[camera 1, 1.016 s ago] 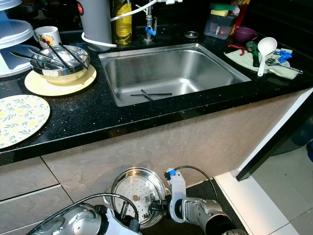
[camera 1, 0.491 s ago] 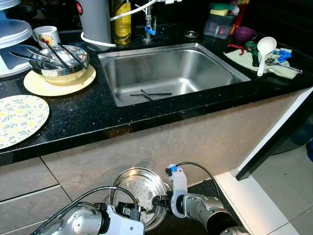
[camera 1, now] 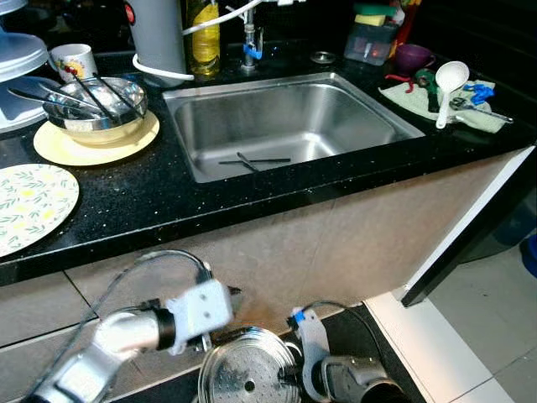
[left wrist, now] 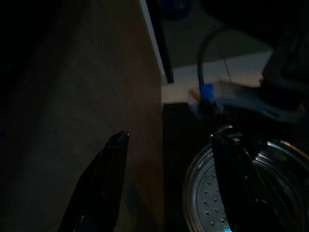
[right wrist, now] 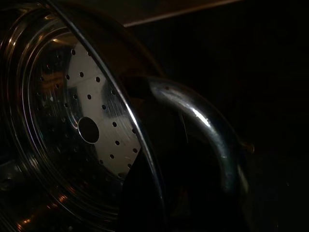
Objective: Kitchen organization
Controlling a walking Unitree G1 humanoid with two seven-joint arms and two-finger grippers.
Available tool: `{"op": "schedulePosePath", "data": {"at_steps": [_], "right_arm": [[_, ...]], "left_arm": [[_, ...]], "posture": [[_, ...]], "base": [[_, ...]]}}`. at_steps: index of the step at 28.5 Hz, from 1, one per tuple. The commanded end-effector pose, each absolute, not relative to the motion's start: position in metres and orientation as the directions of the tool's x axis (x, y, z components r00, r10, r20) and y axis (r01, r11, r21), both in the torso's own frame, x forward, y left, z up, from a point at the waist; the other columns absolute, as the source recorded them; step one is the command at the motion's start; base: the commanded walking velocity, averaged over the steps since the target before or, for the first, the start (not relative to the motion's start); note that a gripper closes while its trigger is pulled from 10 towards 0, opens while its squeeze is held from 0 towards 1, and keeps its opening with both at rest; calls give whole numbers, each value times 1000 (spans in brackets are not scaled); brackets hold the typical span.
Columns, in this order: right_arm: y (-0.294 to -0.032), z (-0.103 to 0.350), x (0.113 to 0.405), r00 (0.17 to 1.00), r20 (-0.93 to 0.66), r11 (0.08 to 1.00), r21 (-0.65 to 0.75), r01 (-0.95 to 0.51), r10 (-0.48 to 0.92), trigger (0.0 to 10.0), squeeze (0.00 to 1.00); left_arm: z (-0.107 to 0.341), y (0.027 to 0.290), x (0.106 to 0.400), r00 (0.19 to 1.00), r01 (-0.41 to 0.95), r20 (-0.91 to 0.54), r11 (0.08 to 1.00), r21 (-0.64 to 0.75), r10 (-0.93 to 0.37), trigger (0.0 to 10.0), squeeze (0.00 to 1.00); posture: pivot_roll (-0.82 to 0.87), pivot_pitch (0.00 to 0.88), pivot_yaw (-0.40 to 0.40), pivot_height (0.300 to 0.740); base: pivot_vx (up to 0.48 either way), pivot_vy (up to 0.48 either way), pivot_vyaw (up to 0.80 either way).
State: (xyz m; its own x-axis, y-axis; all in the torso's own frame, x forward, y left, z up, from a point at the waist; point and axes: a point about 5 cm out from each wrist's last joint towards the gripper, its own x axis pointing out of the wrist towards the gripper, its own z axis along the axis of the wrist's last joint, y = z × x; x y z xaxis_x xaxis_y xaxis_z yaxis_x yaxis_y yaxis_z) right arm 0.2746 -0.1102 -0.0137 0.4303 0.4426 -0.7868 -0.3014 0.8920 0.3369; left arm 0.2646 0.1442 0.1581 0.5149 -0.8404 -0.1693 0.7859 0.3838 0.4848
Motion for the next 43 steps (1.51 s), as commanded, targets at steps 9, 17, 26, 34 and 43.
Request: {"op": "schedulePosePath", "data": {"at_steps": [9,17,26,34,43], "right_arm": [[-125,-1,285,579,-682,891,280,-359,447,0,0],[-139,45,298,701,-452,832,238,-501,552,2863,0],[-154,118,288,594,-163,610,336,-718,788,4980,0],[-157,172,279,479,1,444,373,-815,878,10000,0],[-189,231,323,784,173,713,336,-616,596,10000,0]], "left_arm": [[150,167,246,487,835,-402,279,474,-775,10000,0],[160,173,255,630,751,-295,467,467,-718,10000,0],[193,194,271,789,575,-74,692,436,-609,10000,0],[198,196,268,797,572,-58,721,392,-601,10000,0],[219,177,277,801,559,48,775,294,-597,10000,0]], "posture": [[-72,167,-52,740],[-76,164,-52,740],[-74,179,-47,740],[-73,184,-46,740],[-73,183,-44,740]], "base": [[0,0,0],[0,0,0],[0,0,0],[0,0,0],[0,0,0]]}}
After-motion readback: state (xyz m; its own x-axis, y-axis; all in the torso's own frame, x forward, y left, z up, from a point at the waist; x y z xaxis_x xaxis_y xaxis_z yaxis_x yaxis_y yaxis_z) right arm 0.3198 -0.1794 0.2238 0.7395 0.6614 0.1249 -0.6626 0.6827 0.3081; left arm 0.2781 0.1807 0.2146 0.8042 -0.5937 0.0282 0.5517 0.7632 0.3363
